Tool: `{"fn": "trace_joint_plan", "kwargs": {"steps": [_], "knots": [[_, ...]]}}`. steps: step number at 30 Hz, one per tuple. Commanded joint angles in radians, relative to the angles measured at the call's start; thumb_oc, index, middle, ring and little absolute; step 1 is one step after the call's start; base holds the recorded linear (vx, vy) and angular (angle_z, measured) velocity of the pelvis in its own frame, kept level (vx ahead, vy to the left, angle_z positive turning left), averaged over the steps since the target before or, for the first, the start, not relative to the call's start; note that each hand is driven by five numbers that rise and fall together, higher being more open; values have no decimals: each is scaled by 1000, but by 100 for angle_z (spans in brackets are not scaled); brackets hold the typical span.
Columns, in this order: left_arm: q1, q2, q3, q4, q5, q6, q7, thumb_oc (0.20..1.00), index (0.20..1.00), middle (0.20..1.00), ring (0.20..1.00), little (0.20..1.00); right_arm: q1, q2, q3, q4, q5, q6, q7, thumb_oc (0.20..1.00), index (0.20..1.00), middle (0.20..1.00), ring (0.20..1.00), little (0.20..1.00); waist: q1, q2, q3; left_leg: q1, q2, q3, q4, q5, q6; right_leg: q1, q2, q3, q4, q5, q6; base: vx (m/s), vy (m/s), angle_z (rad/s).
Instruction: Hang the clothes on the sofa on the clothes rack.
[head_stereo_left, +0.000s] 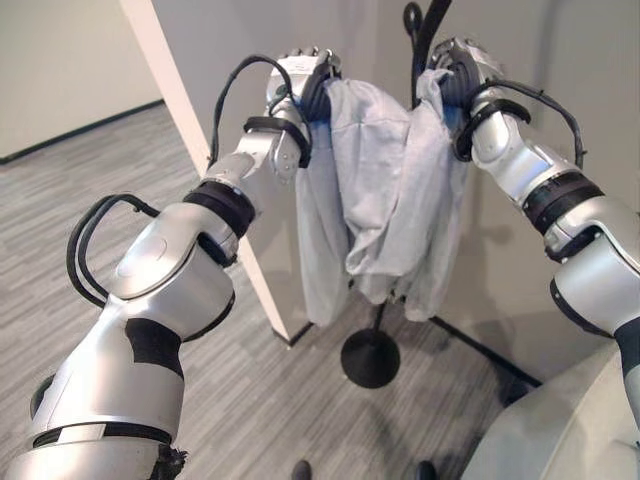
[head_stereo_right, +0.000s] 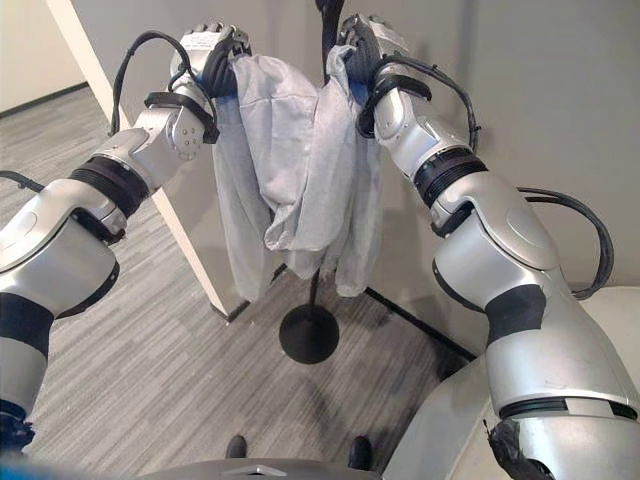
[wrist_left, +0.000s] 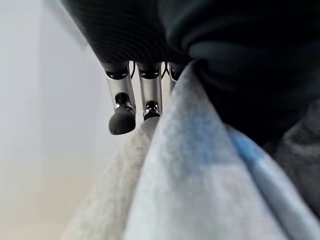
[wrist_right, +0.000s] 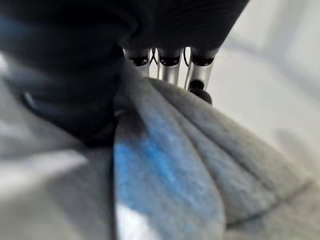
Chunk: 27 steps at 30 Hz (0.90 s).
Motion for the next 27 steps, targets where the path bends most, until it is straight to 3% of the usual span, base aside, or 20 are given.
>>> {"fn": "trace_joint_plan", "kwargs": {"steps": [1,15,27], "knots": [[-272,1,-55,139,12,-9,8,200,200,200,200,200,-226,-44,51,139,-98,14,10,200,200,200,200,200,35,10,97,22,-75,33,5,-18,5,-28,-17,56,13,-22,112,0,0,0],[-286,-11,-44,143,28,5,14,200,200,200,200,200,-159,-45,44,142,-173,34,25,200,200,200,200,200,39,30,103,46,-87,19,5,-26,9,-3,-19,56,13,-38,112,0,0,0],[-193,-7,2,135,65,8,3,200,200,200,200,200,39,-12,11,130,-288,30,67,200,200,200,200,200,33,43,127,52,-85,27,5,-27,16,-2,-21,60,13,-39,110,-16,1,1]]}}
